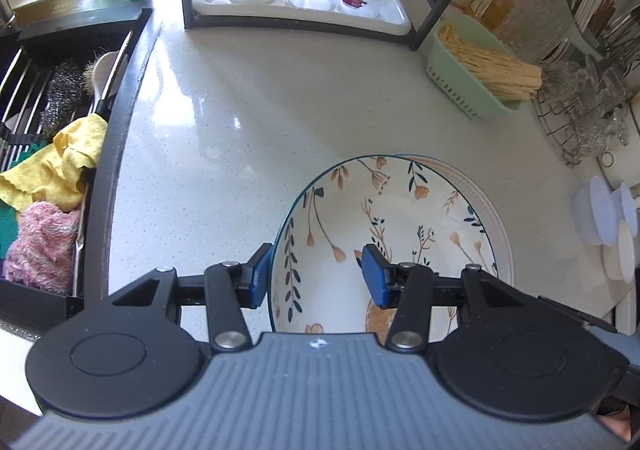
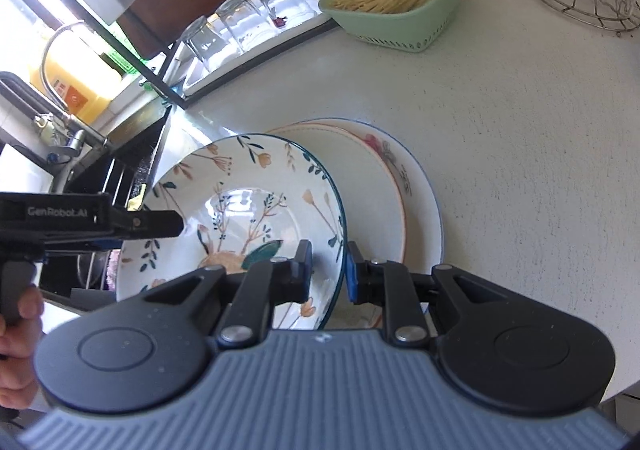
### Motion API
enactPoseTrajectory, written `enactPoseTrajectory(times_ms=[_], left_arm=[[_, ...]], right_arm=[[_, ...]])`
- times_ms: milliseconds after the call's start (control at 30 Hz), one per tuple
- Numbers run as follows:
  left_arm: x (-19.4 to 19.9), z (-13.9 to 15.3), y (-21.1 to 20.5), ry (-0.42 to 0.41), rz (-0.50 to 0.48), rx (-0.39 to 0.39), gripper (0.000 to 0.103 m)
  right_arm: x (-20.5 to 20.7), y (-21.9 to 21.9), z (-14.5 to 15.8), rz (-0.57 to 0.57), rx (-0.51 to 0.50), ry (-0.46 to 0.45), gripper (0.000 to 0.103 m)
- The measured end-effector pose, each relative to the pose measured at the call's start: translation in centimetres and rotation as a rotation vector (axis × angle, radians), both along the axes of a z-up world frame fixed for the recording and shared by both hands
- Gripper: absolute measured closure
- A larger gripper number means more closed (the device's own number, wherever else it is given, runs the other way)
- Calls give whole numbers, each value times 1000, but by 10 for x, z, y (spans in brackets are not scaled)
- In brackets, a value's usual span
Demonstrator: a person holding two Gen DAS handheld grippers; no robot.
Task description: Organize plates and bowls
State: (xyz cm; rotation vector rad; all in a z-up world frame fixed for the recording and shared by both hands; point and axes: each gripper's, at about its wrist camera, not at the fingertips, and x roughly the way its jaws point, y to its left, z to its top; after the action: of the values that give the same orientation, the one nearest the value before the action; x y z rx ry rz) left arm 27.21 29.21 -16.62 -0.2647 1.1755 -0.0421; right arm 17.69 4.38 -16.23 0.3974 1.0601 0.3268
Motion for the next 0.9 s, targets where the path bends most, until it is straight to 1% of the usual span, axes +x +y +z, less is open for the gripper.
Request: enactPoseTrajectory(times_ms=[100,200,267,333,400,500,633,700,800,900], left_arm=[[-1,1,-4,2,1,18,49],[0,3,-11,-4,-11,59,49],[0,4,-13,-6,-10,74,49],[0,5,-13,-12,-4,73,49],[-1,9,-13,-26,-2,74,49],[0,14,-16,-39,-2,86,49],[1,14,-21,-37,6,98,49],[-1,15,-21,-41,16,89,49],[-4,21,-21,-67,35,92,49],[-7,32,-22,-107,55,113,49]], right_arm=[[0,-1,-2,5,-5,-10,81],[-1,0,-5,5,-8,-22,80],[-1,2,-4,16,-23,-35,80],[-1,5,-2,24,-49,-46,79],[-3,7,2,41,-97,-71,79],[-4,7,6,54,-134,-95,80],[-3,4,9,54,-150,-111,80],[-4,4,12,50,-165,-127,80],[-6,1,18,40,-177,-152,80],[-7,0,24,36,-193,-184,80]])
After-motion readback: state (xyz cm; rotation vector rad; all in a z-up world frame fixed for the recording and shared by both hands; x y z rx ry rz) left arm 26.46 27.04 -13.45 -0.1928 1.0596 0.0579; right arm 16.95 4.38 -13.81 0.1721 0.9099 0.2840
